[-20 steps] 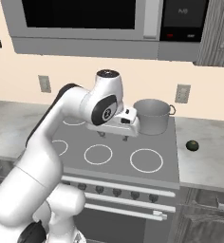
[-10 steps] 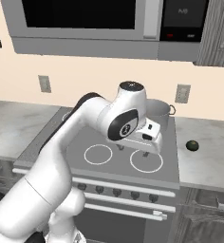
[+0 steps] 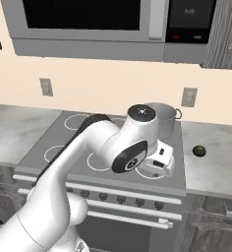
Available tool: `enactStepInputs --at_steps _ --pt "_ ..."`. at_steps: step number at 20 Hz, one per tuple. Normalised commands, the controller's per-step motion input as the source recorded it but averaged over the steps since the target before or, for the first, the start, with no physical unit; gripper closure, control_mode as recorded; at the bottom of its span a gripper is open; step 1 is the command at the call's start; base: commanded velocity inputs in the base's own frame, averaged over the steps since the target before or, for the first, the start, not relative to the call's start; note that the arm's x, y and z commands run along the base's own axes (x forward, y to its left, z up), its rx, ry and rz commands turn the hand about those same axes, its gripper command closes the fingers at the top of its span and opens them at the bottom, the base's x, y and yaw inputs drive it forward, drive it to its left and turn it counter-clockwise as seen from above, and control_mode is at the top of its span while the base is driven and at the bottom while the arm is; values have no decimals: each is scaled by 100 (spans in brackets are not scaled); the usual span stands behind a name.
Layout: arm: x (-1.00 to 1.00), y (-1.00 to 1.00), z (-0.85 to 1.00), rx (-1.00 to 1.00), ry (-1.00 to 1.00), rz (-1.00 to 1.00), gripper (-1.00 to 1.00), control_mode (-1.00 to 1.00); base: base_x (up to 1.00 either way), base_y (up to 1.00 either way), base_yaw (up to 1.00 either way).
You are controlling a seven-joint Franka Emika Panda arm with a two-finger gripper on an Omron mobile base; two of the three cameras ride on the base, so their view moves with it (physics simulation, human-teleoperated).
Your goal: Turn on the burner for the pot on the stove. Wait thirty seconds for the pot to heat up. Then add the squash to the pot.
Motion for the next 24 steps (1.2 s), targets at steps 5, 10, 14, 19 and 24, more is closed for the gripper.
enactStepInputs --at_steps 5,10,14,19,24 --pt "27 -2 0 4 -40 -1 -100 -100 0 0 0" --pt "34 -31 0 8 -42 -5 -100 -100 0 0 0" --pt "38 -44 0 11 -38 -5 -100 -100 0 0 0" --pt "28 -20 -1 10 -28 0 -100 -100 0 0 0" --pt "9 -10 -24 6 -15 0 -100 -100 0 0 0"
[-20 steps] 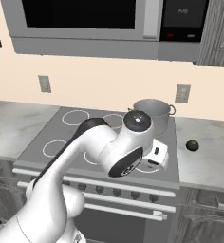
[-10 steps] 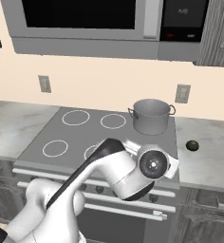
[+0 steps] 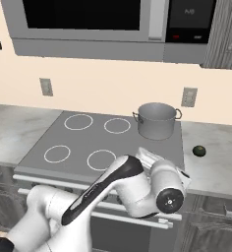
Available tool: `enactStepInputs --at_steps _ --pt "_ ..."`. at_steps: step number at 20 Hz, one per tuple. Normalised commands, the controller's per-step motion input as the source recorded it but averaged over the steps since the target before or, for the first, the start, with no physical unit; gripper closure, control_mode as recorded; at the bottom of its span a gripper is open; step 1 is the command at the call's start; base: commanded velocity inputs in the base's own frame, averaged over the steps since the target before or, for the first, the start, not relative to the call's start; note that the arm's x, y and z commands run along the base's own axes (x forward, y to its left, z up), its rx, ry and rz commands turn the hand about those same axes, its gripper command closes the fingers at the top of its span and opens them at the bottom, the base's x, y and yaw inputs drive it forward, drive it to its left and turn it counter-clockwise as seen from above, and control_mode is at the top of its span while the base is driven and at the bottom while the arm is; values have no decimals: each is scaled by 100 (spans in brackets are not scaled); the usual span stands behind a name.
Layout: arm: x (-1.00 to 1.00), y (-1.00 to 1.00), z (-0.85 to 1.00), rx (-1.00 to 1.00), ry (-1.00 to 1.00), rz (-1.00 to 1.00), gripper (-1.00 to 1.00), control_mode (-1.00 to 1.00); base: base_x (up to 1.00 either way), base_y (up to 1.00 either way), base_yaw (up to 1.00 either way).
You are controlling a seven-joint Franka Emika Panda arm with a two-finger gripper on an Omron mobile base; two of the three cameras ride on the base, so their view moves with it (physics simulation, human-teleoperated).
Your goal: Turn on the burner for the pot on the stove. Wait thirty seconds for the pot to heat up. Then add the squash to the pot.
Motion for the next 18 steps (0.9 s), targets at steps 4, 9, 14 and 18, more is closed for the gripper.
enactStepInputs --at_steps 4,9,14,18 --pt "-16 0 -45 0 -5 0 -100 -100 0 0 0" --pt "-31 3 -21 0 -9 4 -100 -100 0 0 0" --pt "-31 22 -18 -6 -8 6 -100 -100 0 0 0" --pt "-2 11 -38 -9 -9 4 -100 -100 0 0 0"
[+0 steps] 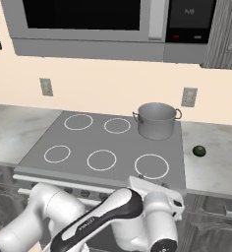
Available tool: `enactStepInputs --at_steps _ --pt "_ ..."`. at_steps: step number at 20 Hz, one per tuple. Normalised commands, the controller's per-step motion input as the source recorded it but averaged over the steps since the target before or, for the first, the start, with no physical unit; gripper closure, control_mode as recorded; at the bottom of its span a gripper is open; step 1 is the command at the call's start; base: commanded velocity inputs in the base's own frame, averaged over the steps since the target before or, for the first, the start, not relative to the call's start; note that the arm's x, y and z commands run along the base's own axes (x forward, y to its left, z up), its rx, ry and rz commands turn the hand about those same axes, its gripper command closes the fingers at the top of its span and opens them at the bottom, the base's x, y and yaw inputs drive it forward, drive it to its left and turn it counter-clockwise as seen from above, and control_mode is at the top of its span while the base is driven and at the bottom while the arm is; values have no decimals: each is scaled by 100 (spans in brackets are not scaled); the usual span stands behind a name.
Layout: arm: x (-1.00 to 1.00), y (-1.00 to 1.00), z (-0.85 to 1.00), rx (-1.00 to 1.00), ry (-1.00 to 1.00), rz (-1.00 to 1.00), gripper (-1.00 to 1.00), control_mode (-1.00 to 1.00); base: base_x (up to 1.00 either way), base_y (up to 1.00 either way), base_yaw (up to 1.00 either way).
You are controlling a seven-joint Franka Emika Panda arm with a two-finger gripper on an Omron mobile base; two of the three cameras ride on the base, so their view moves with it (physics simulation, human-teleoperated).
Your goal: Turn on the burner for the pot on the stove. Wait thirty seconds for the pot to heat up. Then add the squash to the pot.
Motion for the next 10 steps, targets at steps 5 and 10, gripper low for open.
enactStepInputs --at_steps 5,10 --pt "0 8 -45 -7 -11 3 -100 -100 0 0 0" --pt "0 0 -23 -1 -26 4 -100 -100 0 0 0"
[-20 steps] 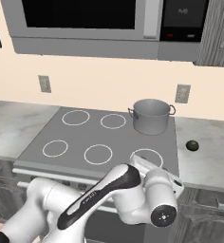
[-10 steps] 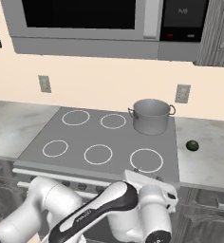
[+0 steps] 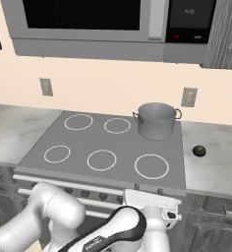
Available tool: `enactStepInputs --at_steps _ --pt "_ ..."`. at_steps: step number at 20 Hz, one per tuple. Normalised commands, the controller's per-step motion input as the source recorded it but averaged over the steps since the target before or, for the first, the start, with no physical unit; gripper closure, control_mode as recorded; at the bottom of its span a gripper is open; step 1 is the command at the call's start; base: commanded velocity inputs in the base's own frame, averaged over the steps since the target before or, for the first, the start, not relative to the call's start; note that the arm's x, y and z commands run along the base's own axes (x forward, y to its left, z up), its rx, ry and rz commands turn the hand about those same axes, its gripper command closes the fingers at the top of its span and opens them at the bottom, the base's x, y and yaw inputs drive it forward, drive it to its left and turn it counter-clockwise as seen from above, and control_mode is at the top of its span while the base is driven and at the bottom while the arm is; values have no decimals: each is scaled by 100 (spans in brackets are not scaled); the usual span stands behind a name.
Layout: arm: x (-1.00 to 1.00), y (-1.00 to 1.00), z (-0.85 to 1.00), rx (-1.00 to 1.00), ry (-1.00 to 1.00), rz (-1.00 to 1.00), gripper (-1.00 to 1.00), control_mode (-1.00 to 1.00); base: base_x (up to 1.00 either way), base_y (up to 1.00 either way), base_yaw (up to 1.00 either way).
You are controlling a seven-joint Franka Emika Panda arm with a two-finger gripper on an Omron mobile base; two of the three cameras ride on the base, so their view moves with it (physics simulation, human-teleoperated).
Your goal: Turn on the burner for the pot on the stove. Wait thirty seconds for the pot to heat up. Then add the squash to the pot.
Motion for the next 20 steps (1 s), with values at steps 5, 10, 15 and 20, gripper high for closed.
enactStepInputs --at_steps 5,10,15,20 --pt "0 5 -31 -1 -18 5 -100 -100 0 0 0" --pt "-12 31 -20 -6 -1 3 -100 -100 0 0 0" --pt "-11 28 -29 -5 5 2 -100 -100 0 0 0" --pt "0 23 -51 -11 9 -5 -100 -100 0 0 0"
